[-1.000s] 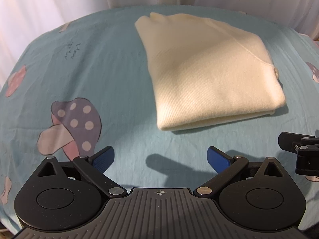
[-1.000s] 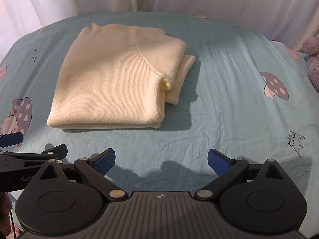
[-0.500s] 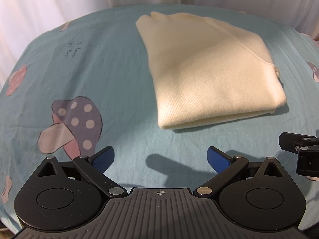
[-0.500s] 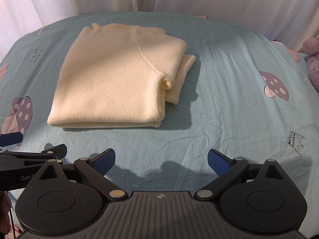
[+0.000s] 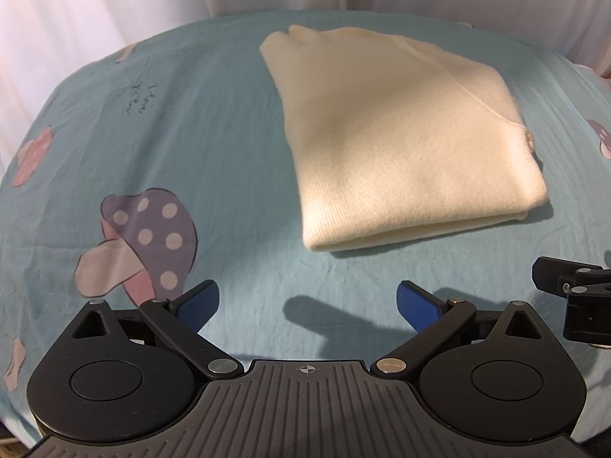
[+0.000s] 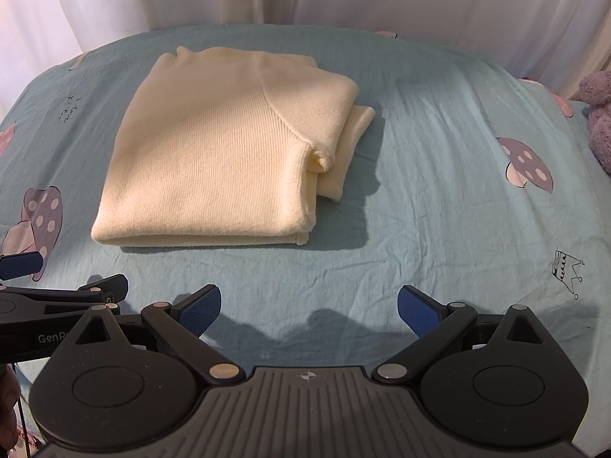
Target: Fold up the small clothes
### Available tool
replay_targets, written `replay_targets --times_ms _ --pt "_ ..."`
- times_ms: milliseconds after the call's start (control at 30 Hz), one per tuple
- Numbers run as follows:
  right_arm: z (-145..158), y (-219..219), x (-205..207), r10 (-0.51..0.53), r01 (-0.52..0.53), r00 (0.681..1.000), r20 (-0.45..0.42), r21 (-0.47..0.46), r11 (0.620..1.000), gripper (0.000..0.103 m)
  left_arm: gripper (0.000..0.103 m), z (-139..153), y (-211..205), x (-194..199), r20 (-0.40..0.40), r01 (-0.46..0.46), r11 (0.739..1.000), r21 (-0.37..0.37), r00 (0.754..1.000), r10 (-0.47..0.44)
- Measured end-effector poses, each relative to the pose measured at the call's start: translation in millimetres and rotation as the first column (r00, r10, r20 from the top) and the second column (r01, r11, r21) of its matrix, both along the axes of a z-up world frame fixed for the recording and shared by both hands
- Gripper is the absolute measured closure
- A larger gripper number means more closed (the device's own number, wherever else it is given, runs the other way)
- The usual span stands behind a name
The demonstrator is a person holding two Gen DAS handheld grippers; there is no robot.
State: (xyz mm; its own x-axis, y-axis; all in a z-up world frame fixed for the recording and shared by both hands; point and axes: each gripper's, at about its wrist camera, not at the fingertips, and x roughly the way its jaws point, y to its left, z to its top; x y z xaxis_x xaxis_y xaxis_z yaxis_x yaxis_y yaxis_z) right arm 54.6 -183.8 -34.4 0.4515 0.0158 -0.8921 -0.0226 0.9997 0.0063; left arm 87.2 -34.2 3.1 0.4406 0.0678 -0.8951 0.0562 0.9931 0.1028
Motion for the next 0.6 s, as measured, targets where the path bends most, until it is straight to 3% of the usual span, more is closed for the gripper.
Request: replay_targets --times_ms 600 --pt "2.0 0.5 2.8 0.012 -0.011 1.000 0.026 -0.020 1.000 0.004 0.001 -2.9 -1.5 2.5 -0.005 0.002 1.000 0.021 1.000 -0.002"
